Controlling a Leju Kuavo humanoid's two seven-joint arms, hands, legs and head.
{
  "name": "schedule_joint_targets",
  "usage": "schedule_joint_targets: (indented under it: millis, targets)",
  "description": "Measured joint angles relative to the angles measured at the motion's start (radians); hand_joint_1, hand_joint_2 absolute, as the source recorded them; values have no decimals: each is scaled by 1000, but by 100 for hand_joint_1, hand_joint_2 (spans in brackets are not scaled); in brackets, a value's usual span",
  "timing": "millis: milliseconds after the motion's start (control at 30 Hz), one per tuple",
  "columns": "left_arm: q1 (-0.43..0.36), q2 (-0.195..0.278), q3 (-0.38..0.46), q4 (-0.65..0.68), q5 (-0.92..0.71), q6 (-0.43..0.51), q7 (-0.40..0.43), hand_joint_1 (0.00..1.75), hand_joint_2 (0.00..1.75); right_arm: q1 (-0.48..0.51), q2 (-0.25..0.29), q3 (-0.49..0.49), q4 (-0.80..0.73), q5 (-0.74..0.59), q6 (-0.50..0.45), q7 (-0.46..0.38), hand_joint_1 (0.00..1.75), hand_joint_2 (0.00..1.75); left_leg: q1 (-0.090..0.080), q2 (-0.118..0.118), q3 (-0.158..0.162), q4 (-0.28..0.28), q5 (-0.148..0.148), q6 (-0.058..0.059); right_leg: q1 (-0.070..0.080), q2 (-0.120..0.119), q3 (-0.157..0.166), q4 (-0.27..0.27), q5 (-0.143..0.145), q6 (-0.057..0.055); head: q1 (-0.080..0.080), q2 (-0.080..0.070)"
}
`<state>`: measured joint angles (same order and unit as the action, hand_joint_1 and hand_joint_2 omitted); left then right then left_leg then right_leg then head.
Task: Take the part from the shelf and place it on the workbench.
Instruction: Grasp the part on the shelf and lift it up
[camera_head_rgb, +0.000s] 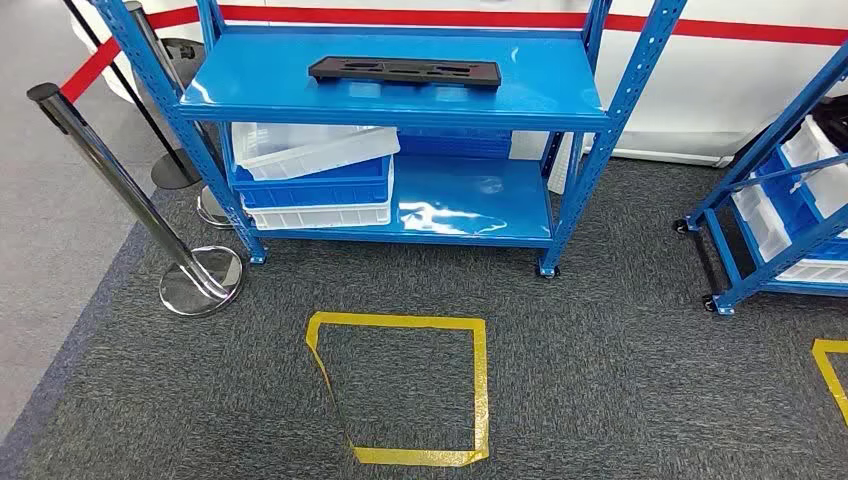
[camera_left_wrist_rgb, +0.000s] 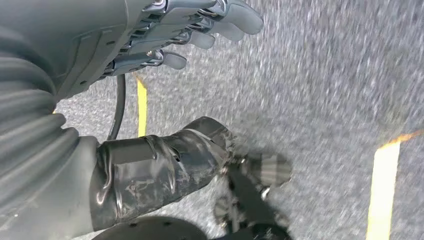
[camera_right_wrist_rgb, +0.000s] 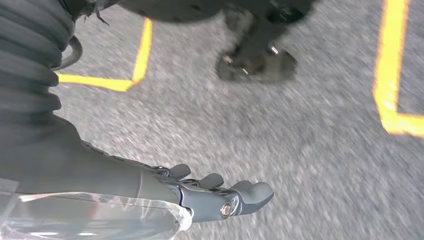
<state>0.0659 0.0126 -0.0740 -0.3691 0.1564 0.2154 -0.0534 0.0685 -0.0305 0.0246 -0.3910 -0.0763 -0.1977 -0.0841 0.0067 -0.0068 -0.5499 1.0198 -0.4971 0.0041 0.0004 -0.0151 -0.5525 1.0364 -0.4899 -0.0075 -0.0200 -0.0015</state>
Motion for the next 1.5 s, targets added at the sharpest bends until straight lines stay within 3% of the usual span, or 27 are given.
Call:
schedule_joint_targets:
  millis: [267, 367, 400, 500, 767, 900, 1100, 1233, 1500]
  targets:
    - [-52, 16, -81, 21, 88, 94, -19, 0, 0, -58, -30, 38, -20, -65, -140, -90, 0, 175, 0, 0, 0, 0, 0, 0, 0, 0, 0, 0, 0, 0, 0, 0]
    - [-70, 25, -124, 33, 114, 116, -21, 0, 0, -78, -50, 63, -61, -102, -189, -107, 0, 44, 0, -1, 0, 0, 0, 0, 0, -1, 0, 0, 0, 0, 0, 0]
    - [-75, 28, -139, 37, 120, 120, -22, 0, 0, -84, -57, 71, -78, -113, -202, -111, 0, 44, 0, -1, 0, 0, 0, 0, 0, -1, 0, 0, 0, 0, 0, 0]
    - [-88, 37, -180, 46, 131, 123, -23, 0, 0, -109, -79, 98, -137, -135, -238, -116, 0, 175, 0, -1, 0, 0, 0, 0, 0, -1, 1, 0, 0, 0, 0, 0]
    - [-109, 56, -271, 64, 147, 108, -54, 0, 0, -192, -130, 169, -330, -63, -307, -48, 0, 175, 0, -1, 0, 0, 1, 0, 0, -1, 1, 0, 0, 0, 0, 0]
    - [-117, 64, -307, 72, 154, 97, -76, 0, 0, -242, -152, 205, -433, 19, -311, 3, 0, 0, 0, -1, 0, 1, 1, 0, 0, -1, 1, 0, 0, 0, 0, 0]
    - [-119, 70, -324, 74, 171, 85, -102, 0, 0, -316, -169, 236, -559, 141, -289, 71, 0, 0, 0, -2, -1, 1, 2, 0, 0, -2, 4, 1, 1, 0, 0, 0]
    - [-123, 75, -338, 74, 181, 78, -117, 0, 0, -387, -177, 269, -652, 225, -262, 114, 0, 175, 0, -2, -1, 1, 4, 0, 0, -3, 6, 1, 2, 0, 0, 0]
    - [-133, 86, -376, 75, 188, 71, -140, 0, 0, -525, -179, 353, -807, 400, -183, 189, 0, 175, 0, -4, -2, 1, 5, 0, 0, -4, 6, 1, 2, 0, 0, 0]
